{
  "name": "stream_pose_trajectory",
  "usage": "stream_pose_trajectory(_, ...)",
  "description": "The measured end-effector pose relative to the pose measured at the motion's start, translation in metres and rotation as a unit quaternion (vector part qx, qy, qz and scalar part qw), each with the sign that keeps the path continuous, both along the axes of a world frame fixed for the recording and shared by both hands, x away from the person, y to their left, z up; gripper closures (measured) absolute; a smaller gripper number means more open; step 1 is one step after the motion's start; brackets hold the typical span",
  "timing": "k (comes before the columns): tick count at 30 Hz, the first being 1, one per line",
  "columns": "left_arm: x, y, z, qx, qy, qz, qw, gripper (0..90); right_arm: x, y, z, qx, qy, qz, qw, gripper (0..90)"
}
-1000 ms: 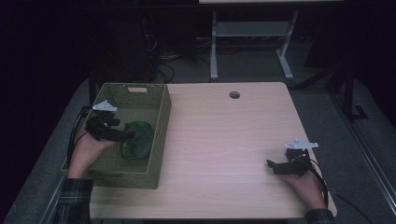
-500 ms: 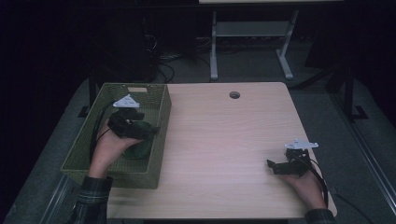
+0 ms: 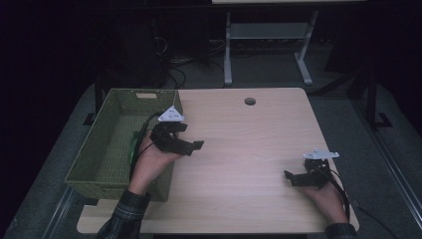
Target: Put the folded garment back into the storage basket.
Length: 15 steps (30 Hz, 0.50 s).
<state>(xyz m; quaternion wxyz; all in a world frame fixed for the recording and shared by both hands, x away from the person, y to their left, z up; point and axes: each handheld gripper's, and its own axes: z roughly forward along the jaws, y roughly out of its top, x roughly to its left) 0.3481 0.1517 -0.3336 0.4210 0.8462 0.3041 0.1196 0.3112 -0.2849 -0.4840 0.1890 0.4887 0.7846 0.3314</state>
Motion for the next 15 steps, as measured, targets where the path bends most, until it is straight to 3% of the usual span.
stream_pose_trajectory(5,-0.002,-0.028,-0.018,0.001,0.005,-0.021,0.9998,14.1,0.0,0.0,0.0,0.001,0.0,0.001,1.0,1.9)
stream_pose_trajectory(12,-0.004,-0.045,-0.04,0.004,0.007,-0.026,0.9996,14.1,0.0,0.0,0.0,0.001,0.001,0.003,1.0,1.8)
stream_pose_trajectory(15,-0.005,-0.052,-0.056,0.01,0.002,-0.026,0.9996,14.1,0.0,0.0,0.0,0.001,0.001,0.004,1.0,1.8)
